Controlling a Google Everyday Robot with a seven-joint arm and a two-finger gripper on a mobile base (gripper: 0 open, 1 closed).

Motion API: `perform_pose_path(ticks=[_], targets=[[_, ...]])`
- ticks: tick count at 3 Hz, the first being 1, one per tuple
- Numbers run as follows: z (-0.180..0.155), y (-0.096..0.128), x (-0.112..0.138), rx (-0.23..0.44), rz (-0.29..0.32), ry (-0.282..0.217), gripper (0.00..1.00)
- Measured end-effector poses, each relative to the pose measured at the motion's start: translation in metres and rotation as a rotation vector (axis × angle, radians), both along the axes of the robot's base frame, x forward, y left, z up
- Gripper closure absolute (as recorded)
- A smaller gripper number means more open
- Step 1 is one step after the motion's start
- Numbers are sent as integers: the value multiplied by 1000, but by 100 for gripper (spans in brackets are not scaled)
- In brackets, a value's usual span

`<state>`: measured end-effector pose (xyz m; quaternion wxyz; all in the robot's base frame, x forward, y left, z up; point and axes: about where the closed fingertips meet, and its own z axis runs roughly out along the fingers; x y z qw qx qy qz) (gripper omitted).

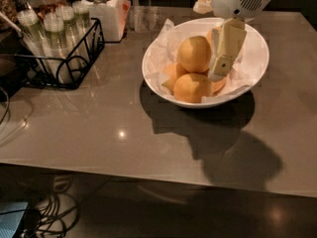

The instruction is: Pick orange from white bowl

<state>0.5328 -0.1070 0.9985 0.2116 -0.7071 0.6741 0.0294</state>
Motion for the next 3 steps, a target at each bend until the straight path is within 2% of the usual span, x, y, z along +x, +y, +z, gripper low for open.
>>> perform_pose_path(ticks=[1, 3], targets=[[-12, -4, 11, 26, 1, 5, 0], [-51, 15, 58, 91, 83, 68, 0]])
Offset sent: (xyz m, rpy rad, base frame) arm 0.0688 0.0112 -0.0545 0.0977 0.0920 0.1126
